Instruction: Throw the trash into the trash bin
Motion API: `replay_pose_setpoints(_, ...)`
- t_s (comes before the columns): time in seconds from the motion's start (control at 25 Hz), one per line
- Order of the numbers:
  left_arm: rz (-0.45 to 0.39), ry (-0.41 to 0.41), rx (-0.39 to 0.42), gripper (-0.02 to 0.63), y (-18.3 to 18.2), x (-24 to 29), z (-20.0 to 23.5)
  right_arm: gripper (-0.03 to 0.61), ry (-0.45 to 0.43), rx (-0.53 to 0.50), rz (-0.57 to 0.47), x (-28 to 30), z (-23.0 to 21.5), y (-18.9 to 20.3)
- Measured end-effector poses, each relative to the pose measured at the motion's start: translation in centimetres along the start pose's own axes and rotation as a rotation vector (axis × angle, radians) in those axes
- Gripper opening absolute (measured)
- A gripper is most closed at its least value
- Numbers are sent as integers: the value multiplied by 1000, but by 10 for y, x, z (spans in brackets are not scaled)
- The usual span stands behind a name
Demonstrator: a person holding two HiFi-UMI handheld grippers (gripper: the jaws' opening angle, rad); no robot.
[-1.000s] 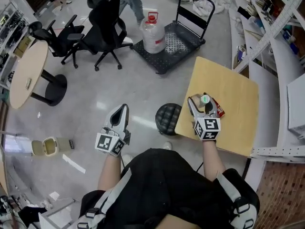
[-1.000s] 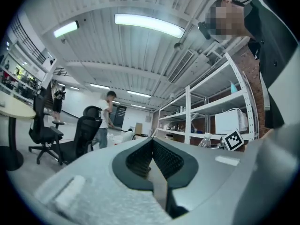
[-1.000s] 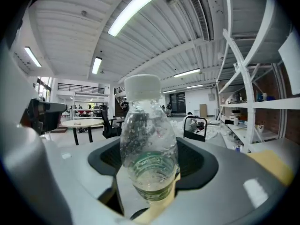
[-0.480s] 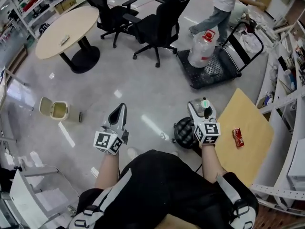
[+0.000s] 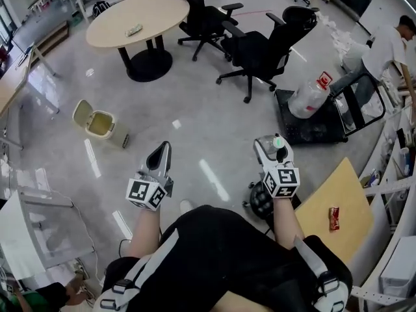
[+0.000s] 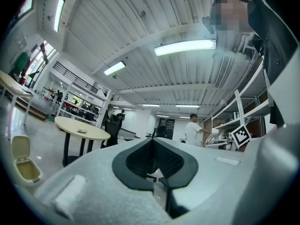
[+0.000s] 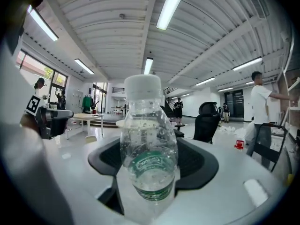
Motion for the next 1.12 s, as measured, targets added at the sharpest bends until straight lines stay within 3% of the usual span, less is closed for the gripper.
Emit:
replay_pose_setpoints(0.36, -61, -173, 48, 0, -32, -71, 89, 328, -185, -39, -29, 84, 101, -20)
replay_pose_setpoints(0.56, -70, -326, 66, 0, -51, -131, 125, 328, -308, -53, -41, 122, 162, -35)
replay_pose_setpoints(1.12, -95, -627, 84, 0, -57, -202, 158, 328, -627, -58, -23, 224, 269, -38)
Point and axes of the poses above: the fingertips, and each gripper's own axes: x forward along the fingers, z to its left, y out of its underside, the point moved 7 cm from there along -x, backward along the fingers
